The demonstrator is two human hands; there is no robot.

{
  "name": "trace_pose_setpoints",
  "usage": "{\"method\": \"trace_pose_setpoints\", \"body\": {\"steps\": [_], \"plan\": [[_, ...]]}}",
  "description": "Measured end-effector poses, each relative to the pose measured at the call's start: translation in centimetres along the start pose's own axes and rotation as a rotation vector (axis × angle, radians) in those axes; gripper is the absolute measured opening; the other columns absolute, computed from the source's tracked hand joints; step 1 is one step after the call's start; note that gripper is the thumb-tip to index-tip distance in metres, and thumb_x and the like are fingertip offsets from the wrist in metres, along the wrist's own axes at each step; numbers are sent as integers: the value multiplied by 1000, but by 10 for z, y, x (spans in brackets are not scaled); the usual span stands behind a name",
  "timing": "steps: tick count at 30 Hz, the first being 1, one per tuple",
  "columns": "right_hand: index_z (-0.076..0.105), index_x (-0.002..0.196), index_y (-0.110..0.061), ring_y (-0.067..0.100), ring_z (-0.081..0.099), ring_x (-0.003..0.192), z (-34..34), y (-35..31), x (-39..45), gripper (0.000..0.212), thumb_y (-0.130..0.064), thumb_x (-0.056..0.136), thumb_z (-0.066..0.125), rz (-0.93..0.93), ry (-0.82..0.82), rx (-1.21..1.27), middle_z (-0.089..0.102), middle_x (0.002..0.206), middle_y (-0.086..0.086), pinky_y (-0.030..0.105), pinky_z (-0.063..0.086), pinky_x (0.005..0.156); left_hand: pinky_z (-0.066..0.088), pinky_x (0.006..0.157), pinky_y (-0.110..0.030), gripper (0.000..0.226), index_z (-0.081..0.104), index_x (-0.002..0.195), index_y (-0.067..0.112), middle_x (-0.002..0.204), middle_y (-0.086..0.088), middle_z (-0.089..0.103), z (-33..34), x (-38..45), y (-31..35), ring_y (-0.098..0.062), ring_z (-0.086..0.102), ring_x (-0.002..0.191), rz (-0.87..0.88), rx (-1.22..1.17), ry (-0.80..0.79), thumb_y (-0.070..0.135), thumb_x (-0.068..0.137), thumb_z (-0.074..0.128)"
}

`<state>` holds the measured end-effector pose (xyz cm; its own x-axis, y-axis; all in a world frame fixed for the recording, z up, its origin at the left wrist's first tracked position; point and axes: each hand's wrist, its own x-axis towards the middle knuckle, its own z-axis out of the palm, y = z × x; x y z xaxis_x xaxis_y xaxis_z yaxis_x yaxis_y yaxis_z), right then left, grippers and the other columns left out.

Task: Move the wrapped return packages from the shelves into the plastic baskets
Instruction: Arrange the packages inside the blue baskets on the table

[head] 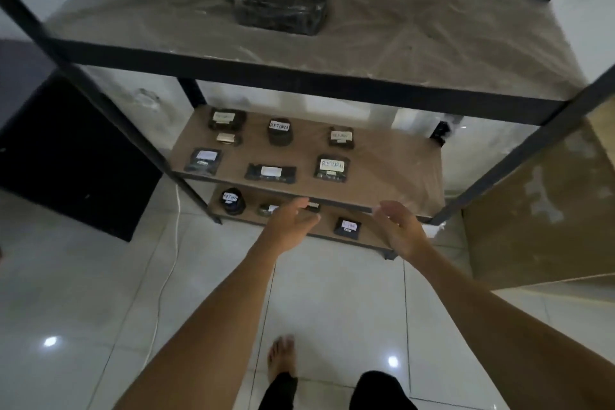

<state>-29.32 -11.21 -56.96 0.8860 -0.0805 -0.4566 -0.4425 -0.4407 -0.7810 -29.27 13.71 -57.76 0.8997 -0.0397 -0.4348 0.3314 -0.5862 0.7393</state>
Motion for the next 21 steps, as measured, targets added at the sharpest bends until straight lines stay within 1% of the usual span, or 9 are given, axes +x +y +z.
{"method": "trace_pose_setpoints", "body": {"steps": [2, 4, 7, 10, 12, 16, 18, 20, 21], "plan": [[60, 124, -26, 20, 64, 102, 21, 2, 30, 37, -49, 95, 66, 25, 34, 4, 67, 114, -1, 29, 52, 83, 47, 95, -29, 56, 51, 146, 14, 137, -2, 60, -15, 41, -5, -17, 57, 122, 37, 51, -28, 37, 97, 65], [64, 119, -30, 27, 69, 104, 40, 11, 63, 40, -54, 87, 71, 61, 84, 28, 71, 111, 1, 43, 56, 92, 47, 102, -35, 58, 48, 148, 16, 141, -1, 58, -25, 84, -9, -19, 55, 127, 76, 117, -54, 40, 98, 63], [63, 128, -15, 27, 65, 103, 62, 19, 121, 38, -33, 95, 71, 86, 93, 13, 67, 117, 7, 42, 54, 94, 48, 98, -35, 53, 49, 144, 15, 135, 2, 59, -25, 161, -3, -17, 57, 122, 138, 203, -114, 38, 99, 62], [61, 124, -14, 26, 61, 109, 84, 19, 181, 35, -34, 96, 69, 70, 134, 28, 63, 117, 5, 42, 50, 98, 47, 97, -34, 55, 47, 146, 17, 140, 0, 57, -15, 241, 7, -20, 57, 124, 178, 227, -79, 40, 98, 61], [58, 120, -17, 25, 60, 106, 100, 19, 213, 33, -40, 97, 66, 55, 152, -7, 62, 116, 5, 42, 51, 94, 49, 96, -35, 51, 50, 143, 18, 135, 0, 60, -7, 285, 12, -17, 59, 114, 208, 268, -46, 40, 98, 60], [59, 110, -21, 22, 63, 94, 122, 27, 261, 49, -66, 90, 59, 40, 200, -154, 63, 113, 7, 36, 51, 81, 48, 79, -31, 36, 57, 129, 17, 121, -2, 65, 11, 353, 12, -15, 60, 97, 223, 309, 24, 36, 99, 60], [57, 114, -22, 22, 63, 97, 129, 32, 274, 71, -83, 79, 52, 73, 218, -207, 60, 115, 3, 43, 55, 88, 47, 78, -31, 36, 60, 124, 15, 116, -3, 67, 21, 378, 10, -18, 62, 97, 196, 329, 49, 40, 99, 59], [52, 126, -18, 27, 60, 111, 136, 32, 280, 86, -88, 77, 48, 104, 283, -322, 55, 124, 5, 49, 50, 98, 45, 83, -31, 46, 60, 125, 11, 115, 0, 62, 30, 400, 7, -23, 62, 105, 137, 366, 70, 49, 98, 59], [49, 131, -16, 28, 57, 118, 140, 31, 283, 90, -88, 78, 48, 113, 320, -393, 53, 129, 6, 49, 47, 101, 47, 90, -33, 54, 58, 128, 10, 121, -4, 60, 33, 409, 6, -27, 59, 114, 115, 414, 84, 54, 96, 58]]}}
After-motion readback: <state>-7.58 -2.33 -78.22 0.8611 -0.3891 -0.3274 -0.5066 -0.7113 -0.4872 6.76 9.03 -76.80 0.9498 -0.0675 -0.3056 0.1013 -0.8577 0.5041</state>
